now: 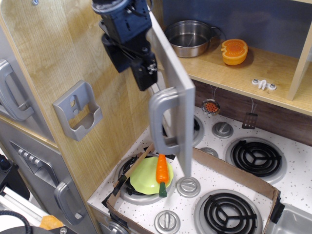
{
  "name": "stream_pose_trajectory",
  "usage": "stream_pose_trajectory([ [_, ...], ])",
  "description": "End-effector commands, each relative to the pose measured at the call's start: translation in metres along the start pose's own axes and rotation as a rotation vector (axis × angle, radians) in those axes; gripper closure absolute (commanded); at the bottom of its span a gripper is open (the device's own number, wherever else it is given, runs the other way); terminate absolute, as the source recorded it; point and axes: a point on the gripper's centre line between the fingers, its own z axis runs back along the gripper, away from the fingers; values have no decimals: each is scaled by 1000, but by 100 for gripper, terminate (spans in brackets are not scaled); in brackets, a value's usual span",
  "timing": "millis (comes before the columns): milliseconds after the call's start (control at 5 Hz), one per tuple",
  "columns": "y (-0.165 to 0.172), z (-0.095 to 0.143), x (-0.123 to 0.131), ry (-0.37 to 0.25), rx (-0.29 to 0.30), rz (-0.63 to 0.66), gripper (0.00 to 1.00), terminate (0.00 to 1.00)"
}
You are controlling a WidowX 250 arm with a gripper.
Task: Close microwave
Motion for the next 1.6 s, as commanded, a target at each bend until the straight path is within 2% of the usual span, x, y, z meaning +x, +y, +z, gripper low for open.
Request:
stream_pose_trajectory([
  [0,-12,-2,51,-103,6,-51,0,0],
  [200,-18,-10,69,-179,6,-78,0,0],
  [400,-21,-13,84,-212,7,-103,0,0],
  [600,-21,-15,96,-231,-6,-114,0,0],
  [1400,-26,-18,145,-302,14,-160,0,0],
])
